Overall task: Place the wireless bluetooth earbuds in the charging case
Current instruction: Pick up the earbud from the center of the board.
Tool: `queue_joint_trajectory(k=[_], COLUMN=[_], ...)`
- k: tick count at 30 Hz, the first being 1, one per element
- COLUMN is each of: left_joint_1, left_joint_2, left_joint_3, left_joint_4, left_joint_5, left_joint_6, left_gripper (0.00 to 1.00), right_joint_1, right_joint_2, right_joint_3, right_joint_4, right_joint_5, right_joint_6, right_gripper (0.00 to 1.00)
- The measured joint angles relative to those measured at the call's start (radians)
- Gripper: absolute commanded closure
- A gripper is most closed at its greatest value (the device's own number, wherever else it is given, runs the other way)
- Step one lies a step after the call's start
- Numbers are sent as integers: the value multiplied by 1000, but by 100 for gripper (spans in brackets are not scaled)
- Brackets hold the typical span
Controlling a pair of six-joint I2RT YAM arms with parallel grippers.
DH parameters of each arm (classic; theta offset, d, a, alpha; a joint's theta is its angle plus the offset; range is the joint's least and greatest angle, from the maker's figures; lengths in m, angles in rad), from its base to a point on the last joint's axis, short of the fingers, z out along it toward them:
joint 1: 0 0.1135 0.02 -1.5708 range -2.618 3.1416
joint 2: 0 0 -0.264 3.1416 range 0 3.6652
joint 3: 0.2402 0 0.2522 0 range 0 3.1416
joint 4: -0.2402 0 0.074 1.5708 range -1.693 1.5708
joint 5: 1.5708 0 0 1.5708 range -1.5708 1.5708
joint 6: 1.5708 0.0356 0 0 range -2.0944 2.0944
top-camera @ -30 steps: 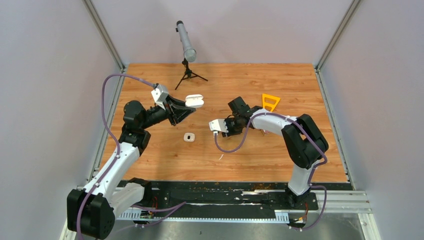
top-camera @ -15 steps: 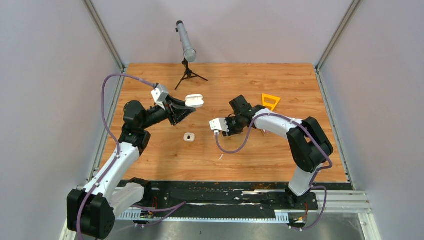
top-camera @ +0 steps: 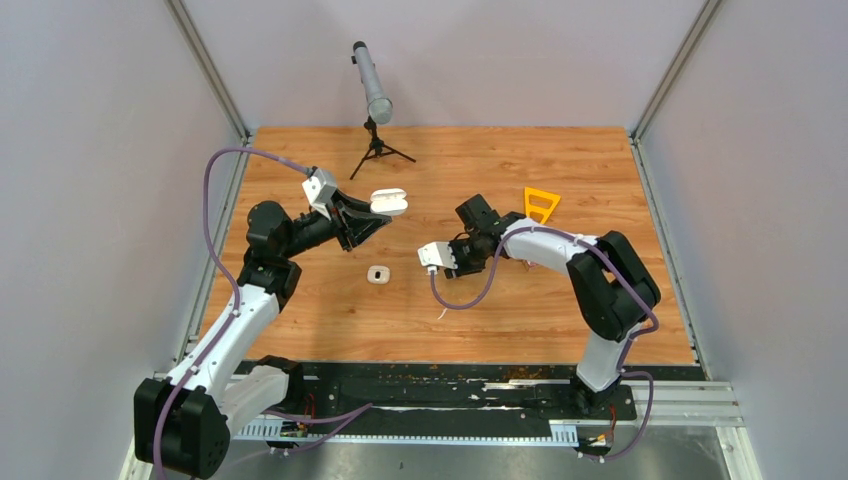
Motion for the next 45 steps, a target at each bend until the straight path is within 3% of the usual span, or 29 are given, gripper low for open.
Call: queue_joint_trajectory(k=[23,27,37,45], left_joint_1=[1,1,1,1], left_joint_2=[0,0,6,9], left_joint_3=[0,0,0,0], left_joint_4=[0,0,0,0], left_joint_5=[0,0,-4,-3], left_joint_6=[0,0,0,1], left_gripper=[100,100,100,100], right_joint_1=[1,1,1,-3], right_joint_2=[47,51,60,53], right_joint_3=[15,22,42,75], right_joint_4=[38,45,65,0], right_joint_5=[32,38,62,52], right_joint_6=[-10,-10,6,42], right_gripper=[68,72,100,100])
